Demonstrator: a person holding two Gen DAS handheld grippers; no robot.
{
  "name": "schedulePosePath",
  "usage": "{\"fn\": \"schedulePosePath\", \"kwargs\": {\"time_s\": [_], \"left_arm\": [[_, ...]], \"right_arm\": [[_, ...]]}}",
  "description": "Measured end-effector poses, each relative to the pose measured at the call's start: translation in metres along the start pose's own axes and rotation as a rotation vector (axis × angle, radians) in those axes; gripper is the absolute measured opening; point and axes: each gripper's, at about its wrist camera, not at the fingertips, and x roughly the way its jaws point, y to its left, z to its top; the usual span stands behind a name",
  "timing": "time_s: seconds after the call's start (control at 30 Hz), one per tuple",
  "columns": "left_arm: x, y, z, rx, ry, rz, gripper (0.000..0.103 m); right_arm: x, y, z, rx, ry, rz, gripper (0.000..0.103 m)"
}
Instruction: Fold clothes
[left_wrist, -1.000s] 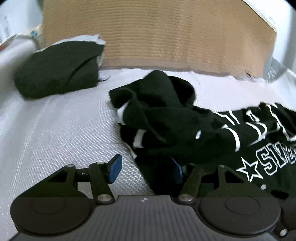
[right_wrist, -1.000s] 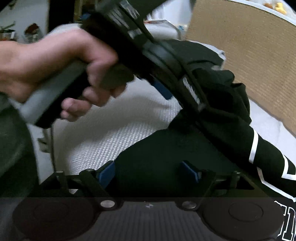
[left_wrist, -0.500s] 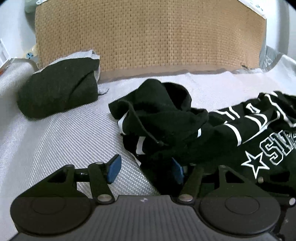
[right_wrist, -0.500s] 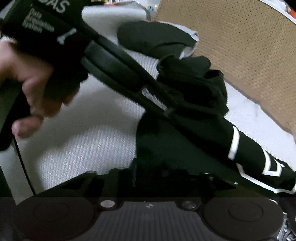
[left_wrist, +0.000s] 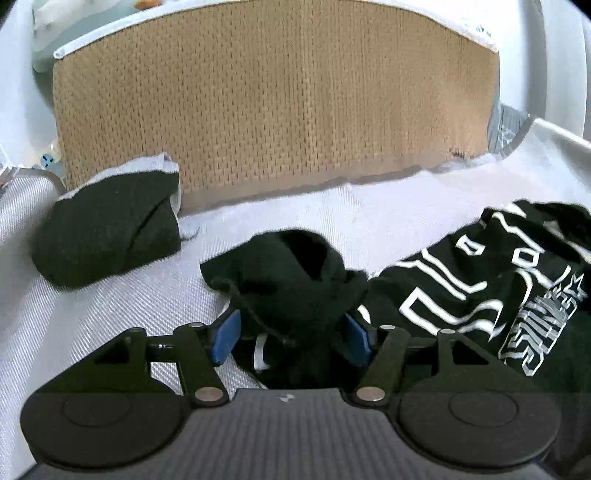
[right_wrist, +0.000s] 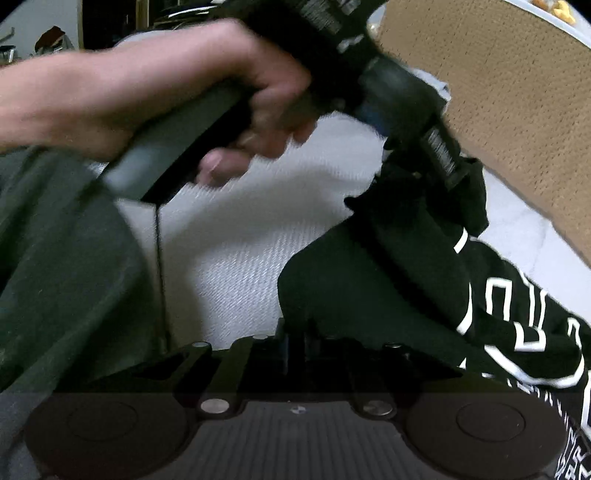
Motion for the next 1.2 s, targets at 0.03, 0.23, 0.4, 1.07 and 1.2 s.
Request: {"fn": "schedulePosePath", "kwargs": {"time_s": [0.03, 0.23, 0.4, 1.07, 1.2], "left_arm": [[-0.003, -0.001, 0.002, 0.002, -0.008, -0.003, 0.064], [-0.013, -0.003, 0.008, 0.013, -0.058, -0.008, 0.067], [-0.022, 0.006, 0.009, -0.019, -0.055, -0.005, 0.067], [-0.066, 0.000, 0.014, 0.064, -0.096, -0.091, 0.068], [-0.068, 0.017, 0.008, 0.000, -0.070, -0.065, 0.068]], "right_arm": [[-0.001, 0.001, -0.002, 0.012, -0.002, 0.012, 0.008], [-0.001, 0.002, 0.014, 0.056, -0.035, 0.093, 0.007], [0.014, -0.019, 0.027, 0.200, 0.010, 0.133, 0.010], [-0.042, -0.071, 0.035, 0.212, -0.083, 0.036, 0.033], [-0.047, -0.093, 0.027, 0.242, -0.079, -0.038, 0.035]]}}
